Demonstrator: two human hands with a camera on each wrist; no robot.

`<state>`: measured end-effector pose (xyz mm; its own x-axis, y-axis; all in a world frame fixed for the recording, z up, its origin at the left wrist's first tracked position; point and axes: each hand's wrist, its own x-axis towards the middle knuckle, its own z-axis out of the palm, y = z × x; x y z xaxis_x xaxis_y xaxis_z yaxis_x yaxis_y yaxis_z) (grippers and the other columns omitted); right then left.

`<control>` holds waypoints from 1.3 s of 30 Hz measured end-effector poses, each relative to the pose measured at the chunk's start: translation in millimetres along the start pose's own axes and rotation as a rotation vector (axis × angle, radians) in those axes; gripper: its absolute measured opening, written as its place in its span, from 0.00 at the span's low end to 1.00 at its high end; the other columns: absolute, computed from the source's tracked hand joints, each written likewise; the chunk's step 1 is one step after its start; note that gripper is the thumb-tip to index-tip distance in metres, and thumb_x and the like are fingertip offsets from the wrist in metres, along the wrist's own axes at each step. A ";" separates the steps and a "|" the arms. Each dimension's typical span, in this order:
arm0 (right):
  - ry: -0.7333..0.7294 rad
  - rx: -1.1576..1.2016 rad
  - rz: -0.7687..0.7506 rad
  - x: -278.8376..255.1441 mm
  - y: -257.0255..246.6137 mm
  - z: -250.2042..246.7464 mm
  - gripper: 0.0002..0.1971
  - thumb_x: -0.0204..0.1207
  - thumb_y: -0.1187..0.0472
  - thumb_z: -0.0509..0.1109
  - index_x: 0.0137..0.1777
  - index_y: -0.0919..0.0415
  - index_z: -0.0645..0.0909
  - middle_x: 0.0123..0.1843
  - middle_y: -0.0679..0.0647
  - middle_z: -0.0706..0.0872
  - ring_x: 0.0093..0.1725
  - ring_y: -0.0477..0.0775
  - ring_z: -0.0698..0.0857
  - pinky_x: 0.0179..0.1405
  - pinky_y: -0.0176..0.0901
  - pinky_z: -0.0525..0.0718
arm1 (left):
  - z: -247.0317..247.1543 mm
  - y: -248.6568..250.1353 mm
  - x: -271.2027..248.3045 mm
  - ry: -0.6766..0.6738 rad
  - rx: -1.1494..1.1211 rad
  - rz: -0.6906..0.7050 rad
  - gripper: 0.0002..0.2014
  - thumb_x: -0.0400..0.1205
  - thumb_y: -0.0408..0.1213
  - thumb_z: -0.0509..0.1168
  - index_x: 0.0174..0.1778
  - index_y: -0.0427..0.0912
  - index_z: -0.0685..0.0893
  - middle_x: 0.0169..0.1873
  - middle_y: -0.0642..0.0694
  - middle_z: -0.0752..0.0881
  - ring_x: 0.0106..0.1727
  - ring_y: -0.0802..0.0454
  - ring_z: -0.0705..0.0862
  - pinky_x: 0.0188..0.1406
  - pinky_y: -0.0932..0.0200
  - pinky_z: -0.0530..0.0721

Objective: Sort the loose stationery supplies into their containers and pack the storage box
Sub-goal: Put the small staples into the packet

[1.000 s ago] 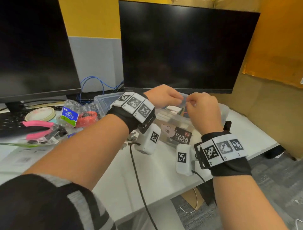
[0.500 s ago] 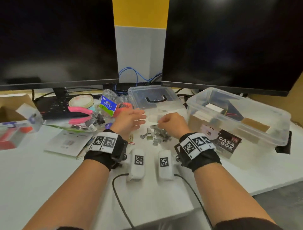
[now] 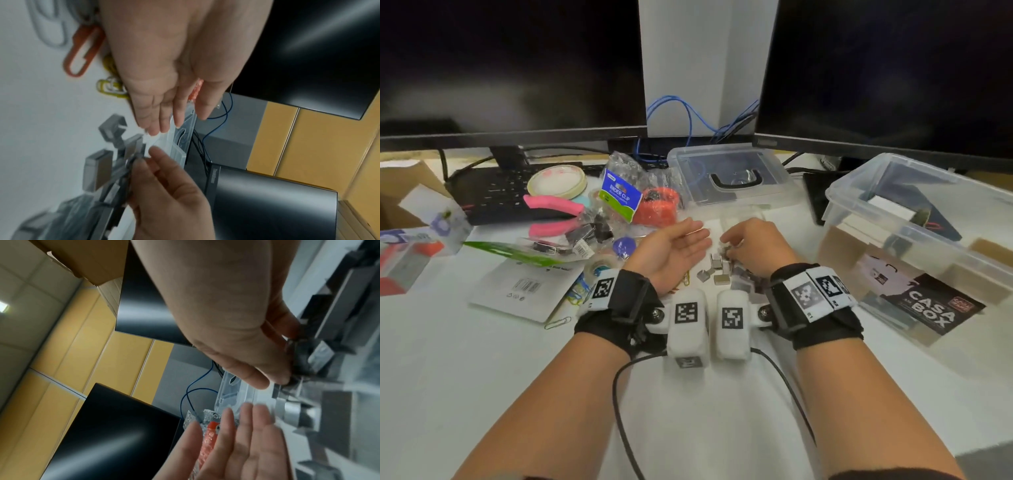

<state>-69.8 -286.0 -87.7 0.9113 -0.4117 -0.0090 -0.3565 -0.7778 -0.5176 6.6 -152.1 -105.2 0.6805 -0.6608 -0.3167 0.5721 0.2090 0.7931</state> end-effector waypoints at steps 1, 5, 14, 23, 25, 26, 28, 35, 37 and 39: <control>-0.005 0.008 -0.031 0.2 0.4 0.0 0.14 0.77 0.67 0.70 0.62 0.60 0.83 0.58 0.55 0.85 0.49 0.48 0.81 0.41 0.22 0.68 | 1.9 -0.8 1.3 -0.013 -0.004 -0.008 0.11 0.86 0.37 0.56 0.52 0.35 0.80 0.51 0.38 0.84 0.54 0.46 0.83 0.60 0.55 0.78; 0.038 0.052 -0.111 1.4 6.8 1.4 0.12 0.73 0.68 0.72 0.56 0.59 0.86 0.45 0.50 0.81 0.43 0.46 0.77 0.39 0.21 0.70 | 7.0 -4.2 7.6 -0.048 -0.019 -0.021 0.13 0.87 0.39 0.55 0.55 0.33 0.79 0.54 0.36 0.83 0.60 0.43 0.81 0.65 0.54 0.77; 0.332 0.328 -0.177 6.0 11.6 4.7 0.07 0.70 0.70 0.75 0.46 0.61 0.87 0.39 0.49 0.83 0.36 0.39 0.77 0.41 0.19 0.73 | 6.9 -3.3 9.6 -0.049 -0.090 0.012 0.12 0.87 0.38 0.55 0.53 0.34 0.81 0.52 0.38 0.85 0.58 0.44 0.82 0.62 0.53 0.78; 0.314 0.511 -0.295 0.2 -4.5 10.9 0.11 0.72 0.70 0.73 0.44 0.51 0.85 0.39 0.45 0.86 0.42 0.45 0.85 0.49 0.38 0.84 | 13.4 -2.5 1.0 -0.182 -0.249 -0.117 0.19 0.87 0.39 0.54 0.67 0.29 0.75 0.56 0.34 0.84 0.51 0.43 0.87 0.53 0.51 0.86; 0.327 0.546 -0.280 -0.7 -4.5 10.1 0.10 0.72 0.69 0.73 0.45 0.52 0.85 0.41 0.47 0.87 0.44 0.48 0.86 0.49 0.38 0.85 | 13.1 -3.0 2.3 -0.167 -0.312 -0.097 0.18 0.87 0.36 0.54 0.67 0.26 0.74 0.57 0.33 0.83 0.52 0.43 0.85 0.51 0.52 0.87; 0.351 0.551 -0.272 -1.0 -3.9 9.3 0.09 0.73 0.69 0.72 0.45 0.53 0.86 0.41 0.47 0.87 0.44 0.47 0.86 0.49 0.37 0.84 | 12.8 -3.1 2.5 -0.143 -0.330 -0.085 0.16 0.87 0.34 0.54 0.64 0.24 0.75 0.53 0.34 0.83 0.49 0.44 0.85 0.47 0.53 0.88; 0.398 0.539 -0.238 -0.6 -1.3 7.7 0.08 0.74 0.68 0.71 0.46 0.55 0.87 0.40 0.45 0.86 0.43 0.45 0.84 0.48 0.32 0.82 | 12.4 -2.9 3.5 -0.070 -0.367 -0.063 0.11 0.86 0.31 0.56 0.52 0.25 0.78 0.42 0.36 0.82 0.41 0.46 0.83 0.36 0.57 0.90; 0.298 0.240 -0.040 2.0 8.4 6.9 0.08 0.77 0.64 0.68 0.52 0.60 0.87 0.44 0.47 0.87 0.40 0.44 0.80 0.50 0.34 0.76 | 8.4 -2.0 6.7 0.036 -0.269 -0.072 0.11 0.85 0.32 0.57 0.41 0.32 0.80 0.31 0.41 0.81 0.29 0.54 0.80 0.22 0.67 0.82; 0.183 0.156 0.014 1.9 9.9 8.3 0.11 0.78 0.60 0.68 0.56 0.59 0.86 0.53 0.53 0.87 0.54 0.51 0.81 0.58 0.36 0.75 | 7.7 -1.6 7.2 0.039 -0.243 -0.078 0.11 0.85 0.33 0.57 0.41 0.34 0.81 0.29 0.44 0.79 0.27 0.55 0.77 0.22 0.68 0.80; 0.097 0.089 0.069 2.7 10.2 10.8 0.13 0.77 0.56 0.68 0.59 0.56 0.86 0.58 0.55 0.85 0.63 0.59 0.78 0.66 0.48 0.75 | 6.9 -1.4 8.3 0.045 -0.238 -0.080 0.12 0.85 0.34 0.57 0.40 0.34 0.81 0.29 0.45 0.77 0.28 0.56 0.76 0.21 0.69 0.79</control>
<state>-68.8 -289.9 -102.3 0.8596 -0.5099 0.0336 -0.3938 -0.7028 -0.5925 8.3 -162.8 -105.3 0.6453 -0.6505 -0.4006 0.7131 0.3249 0.6212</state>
